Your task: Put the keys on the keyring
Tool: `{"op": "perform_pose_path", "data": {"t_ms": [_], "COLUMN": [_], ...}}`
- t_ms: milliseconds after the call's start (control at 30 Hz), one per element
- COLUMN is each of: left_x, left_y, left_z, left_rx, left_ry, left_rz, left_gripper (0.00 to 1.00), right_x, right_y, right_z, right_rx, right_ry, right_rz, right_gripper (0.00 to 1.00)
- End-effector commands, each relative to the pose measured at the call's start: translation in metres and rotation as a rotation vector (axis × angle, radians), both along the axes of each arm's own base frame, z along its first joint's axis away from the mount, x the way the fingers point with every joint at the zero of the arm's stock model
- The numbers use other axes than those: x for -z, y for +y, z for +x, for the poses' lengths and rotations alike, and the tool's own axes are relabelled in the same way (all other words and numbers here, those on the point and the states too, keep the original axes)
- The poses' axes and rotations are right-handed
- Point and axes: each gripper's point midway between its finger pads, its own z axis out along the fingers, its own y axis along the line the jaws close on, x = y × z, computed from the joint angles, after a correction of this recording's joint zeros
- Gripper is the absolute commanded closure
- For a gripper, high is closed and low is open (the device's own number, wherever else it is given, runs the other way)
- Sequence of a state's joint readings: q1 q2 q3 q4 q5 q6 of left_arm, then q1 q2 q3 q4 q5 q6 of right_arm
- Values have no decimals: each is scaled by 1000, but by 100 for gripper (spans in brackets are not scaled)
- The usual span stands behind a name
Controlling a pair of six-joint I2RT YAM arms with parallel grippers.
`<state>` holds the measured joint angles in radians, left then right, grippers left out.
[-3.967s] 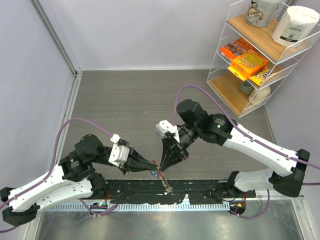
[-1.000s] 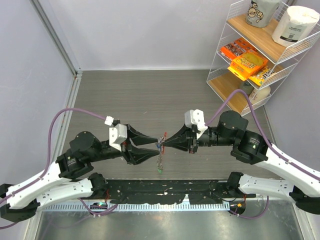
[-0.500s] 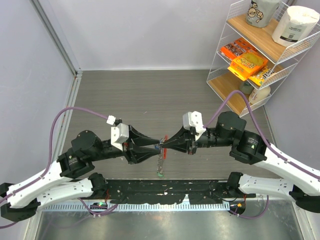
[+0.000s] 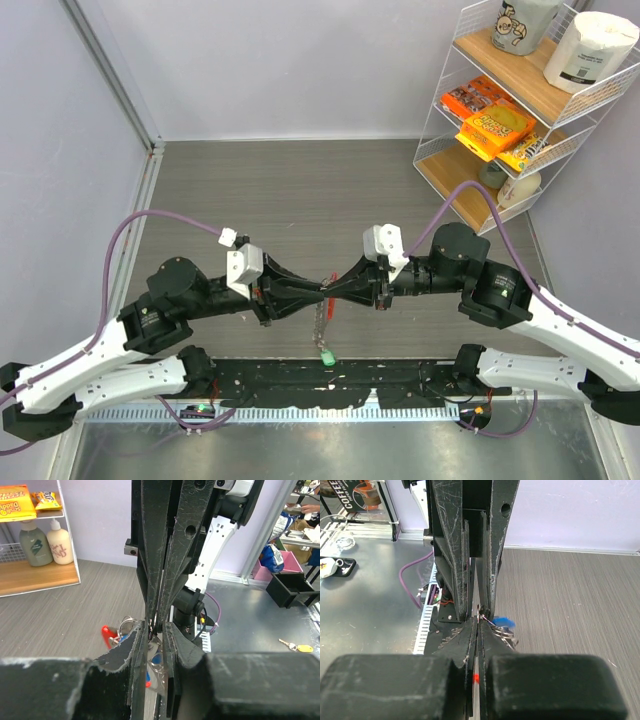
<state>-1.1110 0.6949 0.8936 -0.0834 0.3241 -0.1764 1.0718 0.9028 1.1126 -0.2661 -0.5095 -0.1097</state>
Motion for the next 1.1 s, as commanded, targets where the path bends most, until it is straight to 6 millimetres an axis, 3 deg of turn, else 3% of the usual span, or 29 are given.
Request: {"op": "perform_pose_path", "data": {"t_ms": [0,200,400,600,767,1067], "left_x": [-26,-22,-18,-17,-18,-17], "left_y": [1,2,6,8,7,3], "left_z": [-6,-7,-7,-6,-5,-7], "left_rx": [25,30,18,9,8,27], "left_ry": [-38,-34,-29,-32,-36,-39], "left_rz": [-67,-63,-64,-66,-68,-58], "left_gripper": [79,78,68,64,64,75], "right_x": [-38,-45,-50,-53,-54,-56], "right_y": [-3,-5,-8,-8,-8,-8], "right_z": [-4,-6,-10,-16,-19,-20], "right_rx": [-9,-9,-28,-59,-75,-84], "right_ry": [-69,-74,-80,-75,-76,-79], "right_rz": [109,132,153,164,169,175], "right_gripper": [94,95,95,94,94,95]}}
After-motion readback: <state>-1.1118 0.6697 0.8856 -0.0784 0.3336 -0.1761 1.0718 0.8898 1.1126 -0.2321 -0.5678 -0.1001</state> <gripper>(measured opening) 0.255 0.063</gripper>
